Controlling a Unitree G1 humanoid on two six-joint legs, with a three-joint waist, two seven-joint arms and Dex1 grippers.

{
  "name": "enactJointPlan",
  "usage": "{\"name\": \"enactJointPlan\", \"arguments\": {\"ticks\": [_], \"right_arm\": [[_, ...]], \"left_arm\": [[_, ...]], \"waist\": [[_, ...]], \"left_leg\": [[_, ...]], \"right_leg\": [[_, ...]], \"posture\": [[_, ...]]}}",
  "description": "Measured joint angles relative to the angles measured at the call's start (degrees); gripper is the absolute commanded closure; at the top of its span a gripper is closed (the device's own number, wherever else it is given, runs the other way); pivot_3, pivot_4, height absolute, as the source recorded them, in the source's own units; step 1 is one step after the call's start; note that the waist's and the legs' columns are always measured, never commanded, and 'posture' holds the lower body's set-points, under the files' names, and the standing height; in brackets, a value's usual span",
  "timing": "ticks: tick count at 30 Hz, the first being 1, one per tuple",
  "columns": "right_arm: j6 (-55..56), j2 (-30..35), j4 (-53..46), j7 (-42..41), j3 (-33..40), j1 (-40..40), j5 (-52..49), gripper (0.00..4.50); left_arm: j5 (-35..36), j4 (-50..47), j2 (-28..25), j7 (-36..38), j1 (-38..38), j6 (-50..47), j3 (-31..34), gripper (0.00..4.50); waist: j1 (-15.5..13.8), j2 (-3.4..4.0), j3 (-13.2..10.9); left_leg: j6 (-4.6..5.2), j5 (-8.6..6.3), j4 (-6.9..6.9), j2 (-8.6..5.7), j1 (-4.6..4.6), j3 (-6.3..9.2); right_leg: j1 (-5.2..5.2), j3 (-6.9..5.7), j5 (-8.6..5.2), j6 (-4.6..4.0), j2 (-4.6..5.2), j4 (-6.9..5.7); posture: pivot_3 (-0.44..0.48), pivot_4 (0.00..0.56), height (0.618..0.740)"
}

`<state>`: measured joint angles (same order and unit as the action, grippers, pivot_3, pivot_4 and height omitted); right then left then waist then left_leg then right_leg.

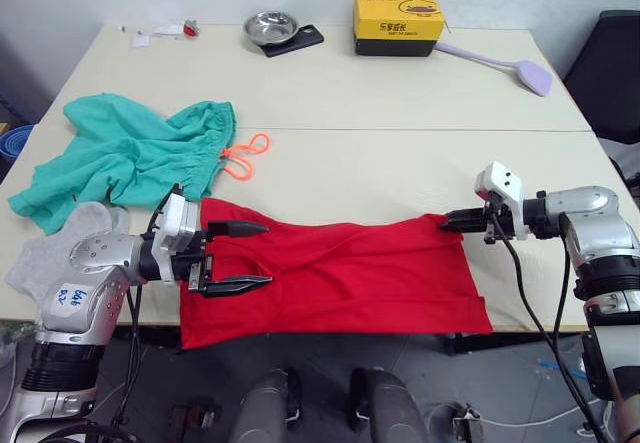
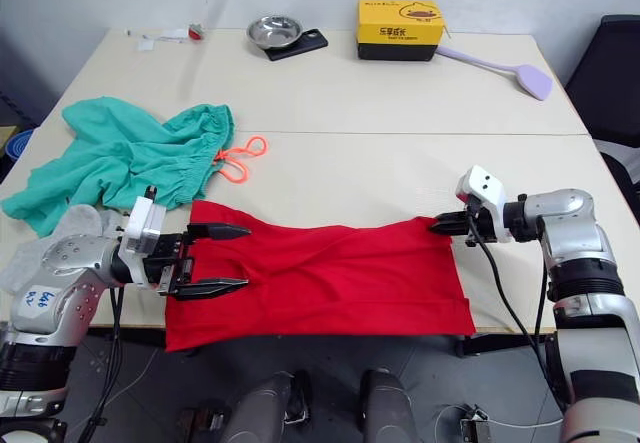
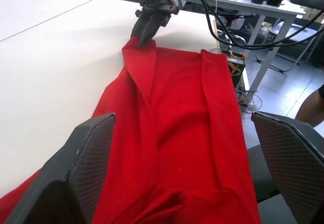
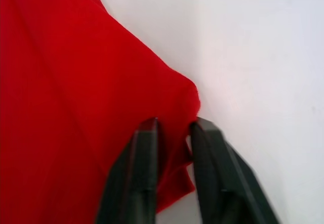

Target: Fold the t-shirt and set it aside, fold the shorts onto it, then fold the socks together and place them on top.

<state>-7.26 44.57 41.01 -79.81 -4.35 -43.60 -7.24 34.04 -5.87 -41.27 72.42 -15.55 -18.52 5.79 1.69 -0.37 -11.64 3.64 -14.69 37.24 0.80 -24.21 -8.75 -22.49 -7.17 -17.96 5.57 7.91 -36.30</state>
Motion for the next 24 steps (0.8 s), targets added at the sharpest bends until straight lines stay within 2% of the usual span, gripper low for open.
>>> {"name": "enactJointPlan", "arguments": {"ticks": [8,15,20,24], "right_arm": [[3.6,0.23,-2.82,-1.95,3.75,4.19,-4.04,4.46],[7.52,2.12,-13.59,-5.2,9.83,13.81,-10.32,4.46],[22.48,2.19,-11.79,-6.23,10.79,19.24,-9.09,4.46],[33.75,2.19,-6.55,-7.06,10.77,19.45,-7.51,4.46]], "left_arm": [[0.0,0.0,-0.01,-0.01,0.04,-0.01,0.01,0.0],[-0.13,0.05,-0.08,0.24,0.2,-0.01,0.02,0.0],[-0.53,0.1,-0.1,0.48,0.28,-0.01,-0.01,0.0],[-0.67,0.27,-0.13,0.93,0.27,-0.01,-0.01,0.0]], "waist": [[-0.09,0.0,0.0],[-0.14,0.0,0.0],[-0.13,0.0,0.0],[-0.08,0.0,0.0]], "left_leg": [[0.01,0.0,0.01,0.0,0.0,0.0],[0.01,0.0,0.02,0.01,0.03,0.01],[0.01,0.0,0.01,0.01,0.05,-0.01],[0.01,0.01,0.02,0.02,0.09,-0.03]], "right_leg": [[0.02,0.0,0.0,0.0,0.0,0.0],[0.05,-0.01,0.0,0.0,0.0,-0.01],[0.06,-0.01,0.0,0.0,-0.02,0.0],[0.06,0.02,0.0,0.0,-0.05,-0.04]], "posture": [[0.0,0.15,0.74],[0.0,0.15,0.74],[0.0,0.15,0.74],[0.0,0.15,0.74]]}}
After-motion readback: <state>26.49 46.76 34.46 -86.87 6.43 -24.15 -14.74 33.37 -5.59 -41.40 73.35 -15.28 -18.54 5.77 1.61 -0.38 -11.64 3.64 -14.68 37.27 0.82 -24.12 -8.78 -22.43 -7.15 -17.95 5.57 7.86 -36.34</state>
